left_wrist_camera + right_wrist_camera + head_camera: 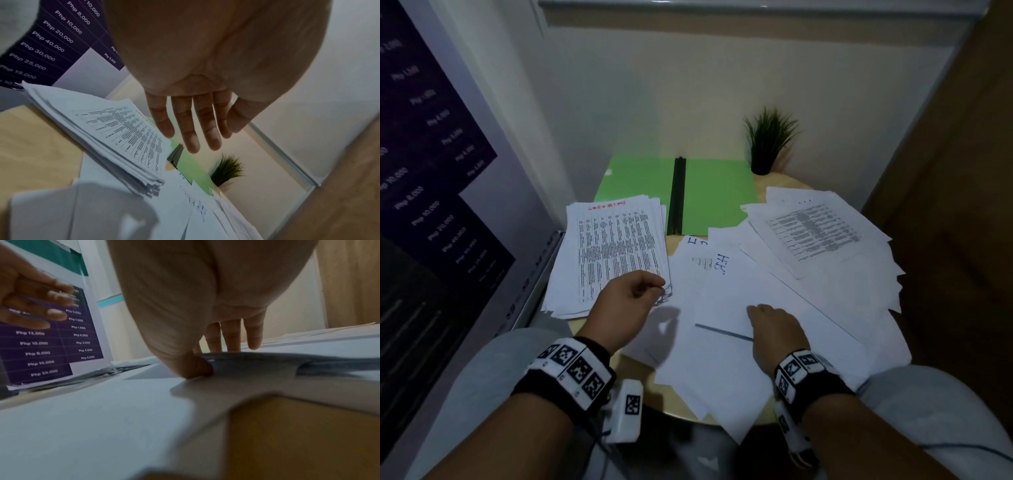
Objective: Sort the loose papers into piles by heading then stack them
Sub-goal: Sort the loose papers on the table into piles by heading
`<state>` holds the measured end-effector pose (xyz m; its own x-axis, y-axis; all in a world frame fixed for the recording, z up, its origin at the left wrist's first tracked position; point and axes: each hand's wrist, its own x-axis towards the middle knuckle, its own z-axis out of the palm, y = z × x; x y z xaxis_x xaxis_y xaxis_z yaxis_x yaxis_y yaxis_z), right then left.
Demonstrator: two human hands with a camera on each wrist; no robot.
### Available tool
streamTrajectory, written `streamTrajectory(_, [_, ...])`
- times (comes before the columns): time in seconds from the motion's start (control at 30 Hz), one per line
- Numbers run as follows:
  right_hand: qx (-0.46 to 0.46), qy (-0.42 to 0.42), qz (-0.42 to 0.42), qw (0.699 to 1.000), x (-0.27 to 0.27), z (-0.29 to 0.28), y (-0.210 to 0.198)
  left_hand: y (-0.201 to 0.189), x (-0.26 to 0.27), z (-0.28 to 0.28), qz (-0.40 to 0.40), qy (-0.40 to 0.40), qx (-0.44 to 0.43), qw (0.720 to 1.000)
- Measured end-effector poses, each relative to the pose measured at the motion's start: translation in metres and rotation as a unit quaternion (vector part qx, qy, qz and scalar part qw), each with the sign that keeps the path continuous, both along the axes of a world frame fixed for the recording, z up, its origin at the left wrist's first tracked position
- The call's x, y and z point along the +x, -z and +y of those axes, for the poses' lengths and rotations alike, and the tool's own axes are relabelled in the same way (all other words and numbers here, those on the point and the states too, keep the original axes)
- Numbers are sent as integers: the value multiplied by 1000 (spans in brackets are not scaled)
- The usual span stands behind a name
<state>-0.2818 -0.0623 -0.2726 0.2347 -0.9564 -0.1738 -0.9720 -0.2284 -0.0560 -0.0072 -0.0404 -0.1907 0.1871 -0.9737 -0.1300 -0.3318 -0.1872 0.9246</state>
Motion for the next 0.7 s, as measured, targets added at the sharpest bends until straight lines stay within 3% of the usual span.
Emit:
streamTrajectory(0.1, [5,59,-60,996,-1,0,-14,4,-2,3,-12,-4,19,1000])
streamTrajectory(0.2, [-1,100,-229,968,6,3,-42,3,-3,4,18,-27,31,999])
streamTrajectory(0.27, [-17,85,-375,923,18,11,-71,2,-3,3,48,-21,46,998])
streamTrajectory(0.33, [-4,79,-514,854,28,20,-101,3,-2,0,95,3,46,994])
streamTrajectory(0.43, [1,121,-638,760,32,25,-121,0,-7,-2,194,36,41,979])
streamTrajectory(0.5, [9,160,-670,725,30,21,-115,-2,-11,-1,219,52,30,974])
streamTrajectory(0.57, [20,210,-667,714,28,14,-102,-6,-12,1,203,65,12,977])
streamTrajectory(0.7, [27,285,-605,743,19,6,-79,-15,-1,2,203,100,21,974])
